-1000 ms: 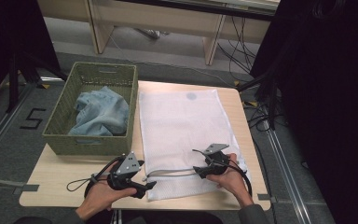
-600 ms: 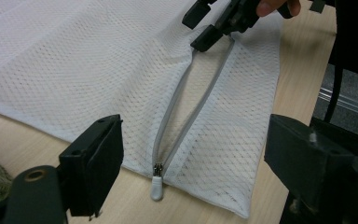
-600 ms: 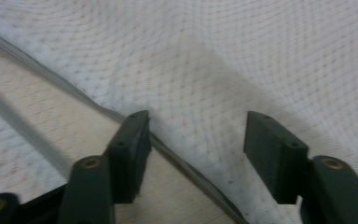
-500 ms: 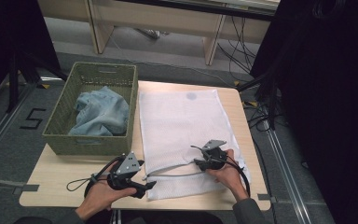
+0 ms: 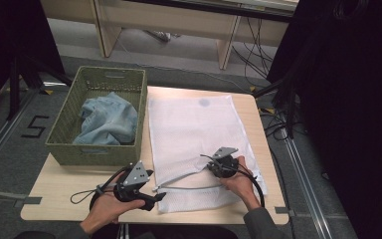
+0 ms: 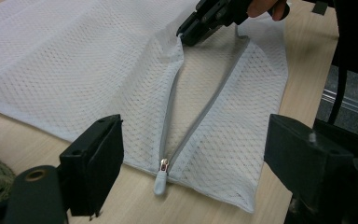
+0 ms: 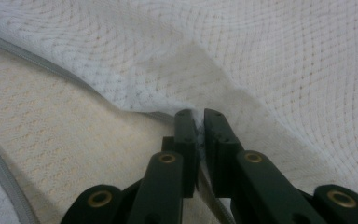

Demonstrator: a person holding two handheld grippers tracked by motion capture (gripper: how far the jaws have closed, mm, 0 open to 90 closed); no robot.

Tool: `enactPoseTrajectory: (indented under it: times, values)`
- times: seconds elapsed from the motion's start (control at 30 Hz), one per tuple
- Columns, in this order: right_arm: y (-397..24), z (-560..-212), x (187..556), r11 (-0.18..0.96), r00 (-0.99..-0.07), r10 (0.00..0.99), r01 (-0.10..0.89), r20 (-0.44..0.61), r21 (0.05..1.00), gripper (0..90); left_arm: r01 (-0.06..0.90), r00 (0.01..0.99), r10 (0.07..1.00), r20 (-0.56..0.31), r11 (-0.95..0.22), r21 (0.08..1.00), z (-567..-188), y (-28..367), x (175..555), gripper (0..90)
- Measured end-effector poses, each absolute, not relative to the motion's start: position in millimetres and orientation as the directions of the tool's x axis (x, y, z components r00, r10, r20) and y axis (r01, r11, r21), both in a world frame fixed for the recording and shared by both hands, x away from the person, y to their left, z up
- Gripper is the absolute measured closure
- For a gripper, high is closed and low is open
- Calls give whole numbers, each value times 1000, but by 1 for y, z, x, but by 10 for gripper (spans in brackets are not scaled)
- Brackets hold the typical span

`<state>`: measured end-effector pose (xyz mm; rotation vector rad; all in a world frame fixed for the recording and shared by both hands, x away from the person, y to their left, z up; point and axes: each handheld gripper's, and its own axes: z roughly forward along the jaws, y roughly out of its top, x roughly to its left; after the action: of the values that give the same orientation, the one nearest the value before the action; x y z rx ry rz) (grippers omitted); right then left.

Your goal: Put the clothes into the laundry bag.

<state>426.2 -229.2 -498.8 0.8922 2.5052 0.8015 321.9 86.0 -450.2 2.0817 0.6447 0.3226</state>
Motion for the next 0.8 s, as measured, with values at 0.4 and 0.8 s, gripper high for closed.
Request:
enactPoseTrajectory:
  times: [0.4,0.8]
  values:
    - [-222,-477,422,601,-700,689,406,-189,688,893,318,830,558,-11,-457,831,-450,88,323,190]
    - [-218,-452,417,557,-674,706,342,-215,757,893,322,824,567,-16,-445,836,-449,89,324,190]
